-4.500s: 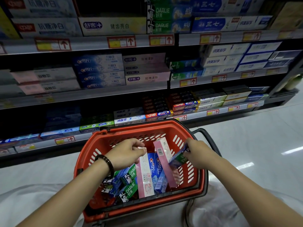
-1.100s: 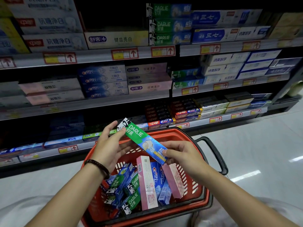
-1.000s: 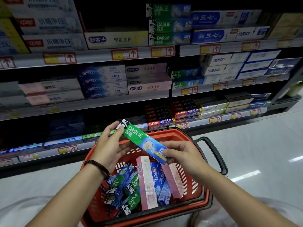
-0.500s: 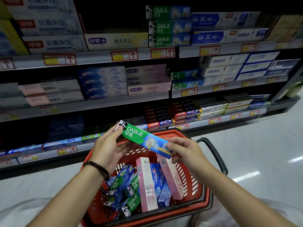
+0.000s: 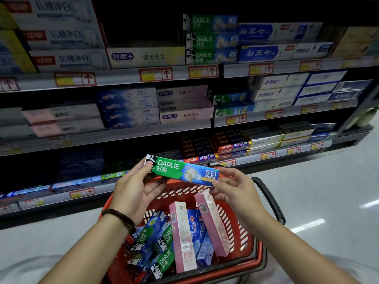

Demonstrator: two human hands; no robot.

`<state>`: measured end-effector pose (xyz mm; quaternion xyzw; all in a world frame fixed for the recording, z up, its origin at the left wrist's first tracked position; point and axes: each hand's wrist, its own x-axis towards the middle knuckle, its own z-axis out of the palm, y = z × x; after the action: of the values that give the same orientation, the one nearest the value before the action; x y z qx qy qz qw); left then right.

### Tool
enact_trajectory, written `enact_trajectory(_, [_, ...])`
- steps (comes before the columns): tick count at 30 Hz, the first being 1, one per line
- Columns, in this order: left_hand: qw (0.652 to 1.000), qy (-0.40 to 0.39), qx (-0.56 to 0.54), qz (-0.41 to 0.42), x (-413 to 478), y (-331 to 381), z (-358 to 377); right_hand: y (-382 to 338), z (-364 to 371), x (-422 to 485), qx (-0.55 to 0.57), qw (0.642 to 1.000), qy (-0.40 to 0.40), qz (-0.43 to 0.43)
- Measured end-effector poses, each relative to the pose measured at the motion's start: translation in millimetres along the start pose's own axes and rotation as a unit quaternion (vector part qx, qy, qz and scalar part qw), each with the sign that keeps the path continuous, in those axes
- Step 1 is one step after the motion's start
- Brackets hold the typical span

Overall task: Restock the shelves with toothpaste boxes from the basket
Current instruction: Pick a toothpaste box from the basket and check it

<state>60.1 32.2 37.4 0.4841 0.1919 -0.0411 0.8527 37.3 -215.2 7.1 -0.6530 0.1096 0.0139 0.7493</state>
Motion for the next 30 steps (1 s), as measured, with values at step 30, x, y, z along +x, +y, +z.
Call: enact_trajectory(30, [0.979,0.023,0.204,-0.008,24,-29,-3,-6,-7,5,-0.079,0.985,0.154,-0.009])
